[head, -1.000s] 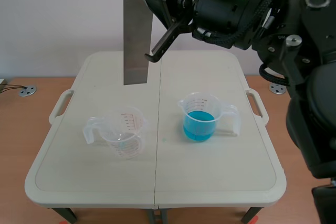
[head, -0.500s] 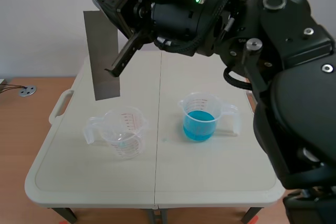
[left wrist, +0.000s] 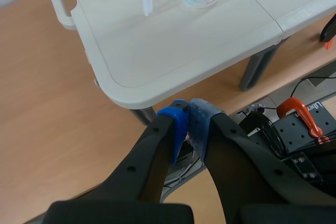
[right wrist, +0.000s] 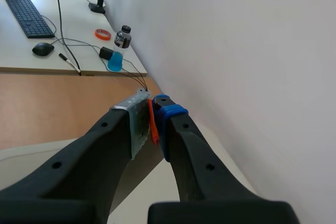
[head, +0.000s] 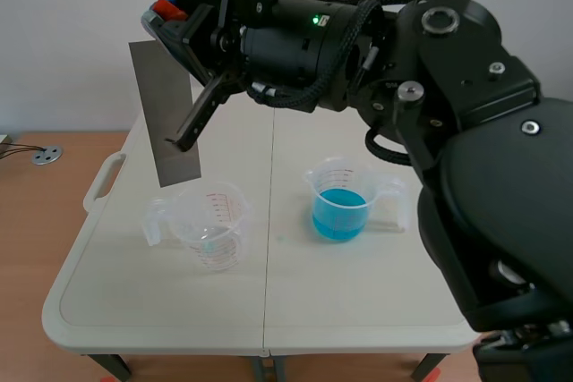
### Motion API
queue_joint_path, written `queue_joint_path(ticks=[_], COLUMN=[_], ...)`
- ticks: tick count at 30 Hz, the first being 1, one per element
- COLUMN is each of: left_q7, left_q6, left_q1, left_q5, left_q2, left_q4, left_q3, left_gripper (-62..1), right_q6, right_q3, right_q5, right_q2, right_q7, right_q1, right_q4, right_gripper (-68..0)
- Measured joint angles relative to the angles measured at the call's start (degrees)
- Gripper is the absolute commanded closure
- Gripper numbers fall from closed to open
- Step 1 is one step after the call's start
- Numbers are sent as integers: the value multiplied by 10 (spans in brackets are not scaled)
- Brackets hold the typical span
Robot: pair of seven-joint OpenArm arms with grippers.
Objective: Hold the metal plate by the orange handle, dip it into the blue solution, take it out and point at it, then put the plate back in the beaker on the left.
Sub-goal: 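Put the plate into the left beaker, then return to the home posture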
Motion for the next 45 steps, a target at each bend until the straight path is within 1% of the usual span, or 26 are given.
queue_joint_path(ticks=[15,24,26,30,33,38,42,45], left_q7=[0,0,0,0,0,0,0,0], left_q6=[0,0,0,0,0,0,0,0], left_q1=[0,0,0,0,0,0,0,0], left_q5=[0,0,0,0,0,0,0,0], left_q2=[0,0,0,0,0,0,0,0], left_q4=[0,0,0,0,0,0,0,0], left_q3=[0,0,0,0,0,0,0,0], left_gripper=[-15,-15,-15,-15,-15,-15,-15,-15], right_q6=[0,-2,-8,-11,-24,-26,-58,-69], right_q3=[0,0,0,0,0,0,0,0], right_q5=[0,-2,-18,-30,-43,-52,-51,-51], right_q2=[0,0,0,0,0,0,0,0], right_q7=[1,20,34,59,76,101,113,117], right_q1=[0,0,0,0,0,0,0,0], right_q4=[-65,-118,-132,-162,-188,-224,-246,-259], right_gripper=[-13,-13,-13,-13,-13,-13,-13,-13])
